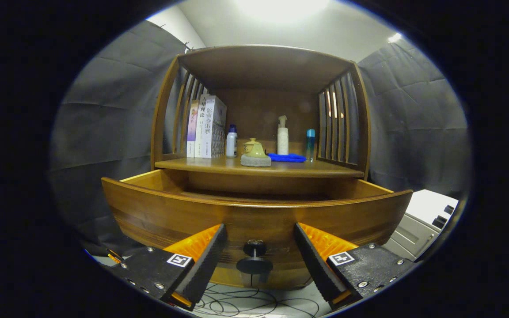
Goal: Pull open the drawer, take out the items inside it, and place them on the countertop above the cabinet.
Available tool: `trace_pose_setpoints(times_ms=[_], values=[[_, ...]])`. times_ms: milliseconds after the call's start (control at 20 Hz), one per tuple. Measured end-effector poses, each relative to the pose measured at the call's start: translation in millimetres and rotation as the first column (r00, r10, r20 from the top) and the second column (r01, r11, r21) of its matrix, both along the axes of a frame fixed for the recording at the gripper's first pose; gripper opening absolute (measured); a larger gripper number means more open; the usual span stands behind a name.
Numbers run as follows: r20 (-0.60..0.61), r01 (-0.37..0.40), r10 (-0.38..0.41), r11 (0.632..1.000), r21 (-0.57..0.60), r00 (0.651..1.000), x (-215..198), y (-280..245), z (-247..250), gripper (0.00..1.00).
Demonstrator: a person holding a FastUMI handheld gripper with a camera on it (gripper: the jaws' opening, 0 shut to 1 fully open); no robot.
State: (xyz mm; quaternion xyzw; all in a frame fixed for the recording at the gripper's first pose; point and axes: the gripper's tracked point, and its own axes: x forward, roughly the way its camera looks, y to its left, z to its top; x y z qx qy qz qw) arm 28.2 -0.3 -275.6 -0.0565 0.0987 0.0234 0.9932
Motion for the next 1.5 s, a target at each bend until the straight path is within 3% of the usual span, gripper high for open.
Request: trace_pose_setpoints(times_ms=[950, 1350, 1500], values=[[0.023, 0.000, 0.001, 1.000, -0.027, 1.000, 115, 6, -19, 0.96], [0.021, 0.009, -0.008, 1.000, -0.027, 1.000, 132, 7, -21, 0.96], [0.053, -0.038, 0.038, 0.999, -0.009, 0.998, 127, 10, 17, 0.96]])
